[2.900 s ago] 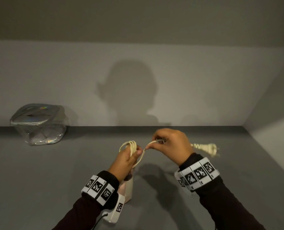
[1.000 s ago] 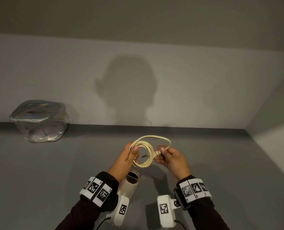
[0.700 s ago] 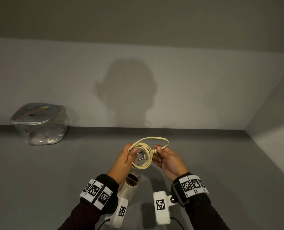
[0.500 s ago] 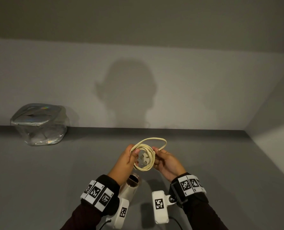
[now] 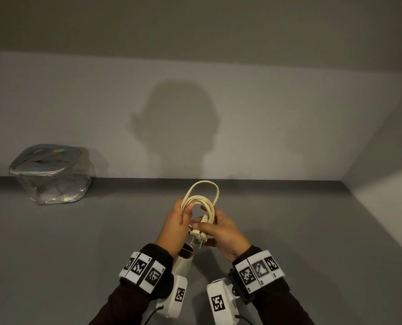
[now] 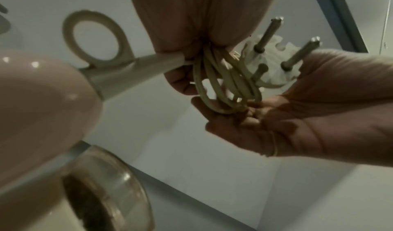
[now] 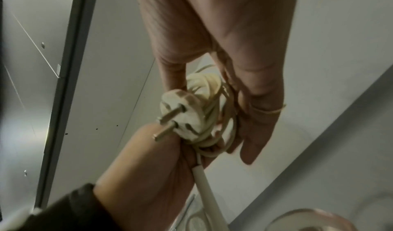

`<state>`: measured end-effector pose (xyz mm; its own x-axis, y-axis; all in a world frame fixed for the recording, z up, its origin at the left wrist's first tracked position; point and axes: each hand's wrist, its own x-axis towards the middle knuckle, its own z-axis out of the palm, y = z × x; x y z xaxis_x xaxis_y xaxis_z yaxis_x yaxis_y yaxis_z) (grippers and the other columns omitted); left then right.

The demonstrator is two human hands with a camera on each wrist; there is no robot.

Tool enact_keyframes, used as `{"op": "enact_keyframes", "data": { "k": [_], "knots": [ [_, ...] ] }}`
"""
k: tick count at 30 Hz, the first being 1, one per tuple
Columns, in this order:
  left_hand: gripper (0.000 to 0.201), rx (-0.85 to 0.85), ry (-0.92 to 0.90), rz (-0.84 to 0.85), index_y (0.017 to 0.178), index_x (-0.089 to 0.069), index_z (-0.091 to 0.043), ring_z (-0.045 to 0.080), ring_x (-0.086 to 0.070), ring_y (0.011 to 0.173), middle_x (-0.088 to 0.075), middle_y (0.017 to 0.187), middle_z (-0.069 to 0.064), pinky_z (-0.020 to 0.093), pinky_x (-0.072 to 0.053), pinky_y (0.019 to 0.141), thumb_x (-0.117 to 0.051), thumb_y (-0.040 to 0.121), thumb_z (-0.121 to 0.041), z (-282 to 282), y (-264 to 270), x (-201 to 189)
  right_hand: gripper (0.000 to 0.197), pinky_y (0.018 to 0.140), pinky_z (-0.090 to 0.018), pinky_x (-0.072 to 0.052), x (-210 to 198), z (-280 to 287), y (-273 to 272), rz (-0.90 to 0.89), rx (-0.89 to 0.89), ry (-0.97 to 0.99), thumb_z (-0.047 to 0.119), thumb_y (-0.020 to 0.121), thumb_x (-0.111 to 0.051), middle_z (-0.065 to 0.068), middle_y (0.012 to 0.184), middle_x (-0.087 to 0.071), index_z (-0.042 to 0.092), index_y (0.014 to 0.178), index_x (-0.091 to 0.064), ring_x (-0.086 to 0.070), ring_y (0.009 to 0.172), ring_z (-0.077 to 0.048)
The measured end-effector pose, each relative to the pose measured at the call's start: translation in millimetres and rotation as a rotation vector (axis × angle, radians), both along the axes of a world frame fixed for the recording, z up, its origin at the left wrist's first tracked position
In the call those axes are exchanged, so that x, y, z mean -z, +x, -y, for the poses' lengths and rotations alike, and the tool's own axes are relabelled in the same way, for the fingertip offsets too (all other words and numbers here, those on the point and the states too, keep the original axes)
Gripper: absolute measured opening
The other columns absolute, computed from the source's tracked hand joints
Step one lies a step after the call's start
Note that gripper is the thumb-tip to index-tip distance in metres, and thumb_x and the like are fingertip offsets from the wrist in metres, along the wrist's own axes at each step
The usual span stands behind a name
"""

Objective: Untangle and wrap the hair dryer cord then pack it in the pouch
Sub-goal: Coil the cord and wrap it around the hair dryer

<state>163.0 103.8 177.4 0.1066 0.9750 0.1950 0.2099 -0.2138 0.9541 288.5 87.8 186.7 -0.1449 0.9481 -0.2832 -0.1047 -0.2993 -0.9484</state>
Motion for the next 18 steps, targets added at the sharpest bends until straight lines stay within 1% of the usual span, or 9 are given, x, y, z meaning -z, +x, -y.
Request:
{"op": "enact_keyframes", "data": {
  "k": [3,5,7,9,10,11,14,15,18],
  "knots": [
    [0.012,-0.021,0.029,-0.037,0.093,-0.046,-0.028,0.008,-0.050,0.068,-0.049,0.075,-0.004,0.012,-0.043,0.060,-0.035,0.095,-0.030,0.5,2.6,3.1,0.038,0.067,-0.039,-0.054,-5.3,2.6,5.4,0.065,-0.026,-0.031,0.000,0.077,-0.061,-0.009,0.097,-0.057,0.017,0.108,-0.049,-0.062,0.078,-0.025],
    [0.015,-0.035,0.056,-0.060,0.096,-0.048,-0.022,0.009,-0.048,0.066,-0.048,0.073,-0.003,0.009,-0.042,0.058,-0.035,0.095,-0.030,0.6,4.1,4.4,0.041,0.060,-0.036,-0.055,-8.1,5.6,8.5,0.075,-0.106,-0.084,0.000,0.080,-0.058,-0.014,0.097,-0.059,0.013,0.115,-0.043,-0.065,0.066,-0.024],
    [0.018,-0.072,0.065,-0.052,0.096,-0.049,-0.020,0.010,-0.048,0.067,-0.048,0.074,-0.002,0.013,-0.043,0.059,-0.035,0.095,-0.032,-2.0,1.0,5.5,0.049,0.059,-0.033,-0.056,-10.0,10.7,12.3,0.247,-0.212,-0.100,0.001,0.080,-0.058,-0.015,0.091,-0.063,0.009,0.124,-0.038,-0.066,0.061,-0.020],
    [0.019,-0.114,0.036,-0.024,0.096,-0.048,-0.019,0.011,-0.049,0.069,-0.049,0.076,-0.002,0.019,-0.042,0.062,-0.036,0.095,-0.033,-7.1,-6.3,6.2,0.030,0.067,-0.033,-0.055,-12.5,18.2,21.1,0.588,-0.304,0.070,0.005,0.078,-0.060,-0.009,0.076,-0.064,0.007,0.108,-0.055,-0.061,0.061,-0.017],
    [0.020,-0.129,0.020,-0.015,0.098,-0.048,-0.018,0.011,-0.049,0.070,-0.049,0.076,-0.002,0.020,-0.042,0.062,-0.035,0.095,-0.034,-9.4,-10.2,6.4,0.017,0.069,-0.031,-0.051,-15.7,24.3,26.3,0.737,-0.375,0.161,0.006,0.078,-0.060,-0.007,0.073,-0.062,0.008,0.095,-0.061,-0.059,0.064,-0.018],
    [0.022,-0.139,0.007,-0.014,0.100,-0.048,-0.017,0.011,-0.050,0.070,-0.049,0.076,-0.002,0.020,-0.041,0.062,-0.035,0.095,-0.034,-11.2,-13.6,6.9,0.016,0.072,-0.028,-0.047,-19.0,30.2,31.5,0.844,-0.453,0.219,0.006,0.078,-0.060,-0.006,0.077,-0.063,0.009,0.093,-0.065,-0.059,0.071,-0.018],
    [0.021,-0.136,-0.016,-0.027,0.101,-0.048,-0.017,0.012,-0.051,0.071,-0.050,0.076,-0.002,0.019,-0.042,0.062,-0.036,0.095,-0.033,-11.6,-17.8,7.5,0.032,0.086,-0.025,-0.040,-34.9,45.4,47.2,1.018,-0.582,0.341,0.012,0.081,-0.060,0.002,0.104,-0.063,0.026,0.110,-0.063,-0.053,0.096,-0.013],
    [0.020,-0.123,-0.019,-0.034,0.101,-0.048,-0.018,0.012,-0.051,0.071,-0.051,0.076,-0.001,0.020,-0.043,0.063,-0.036,0.095,-0.033,-10.4,-17.0,8.0,0.032,0.087,-0.026,-0.038,-41.8,48.4,52.3,1.058,-0.573,0.426,0.017,0.081,-0.062,0.005,0.103,-0.060,0.032,0.109,-0.063,-0.049,0.098,-0.012],
    [0.015,-0.073,-0.038,-0.045,0.099,-0.048,-0.025,0.016,-0.054,0.075,-0.055,0.082,0.004,0.024,-0.047,0.066,-0.037,0.094,-0.035,-7.2,-10.1,7.8,0.027,0.075,-0.024,-0.026,-70.5,52.6,61.1,1.197,-0.497,0.700,0.026,0.079,-0.064,0.012,0.089,-0.044,0.042,0.100,-0.064,-0.036,0.089,-0.010]
  ]
}}
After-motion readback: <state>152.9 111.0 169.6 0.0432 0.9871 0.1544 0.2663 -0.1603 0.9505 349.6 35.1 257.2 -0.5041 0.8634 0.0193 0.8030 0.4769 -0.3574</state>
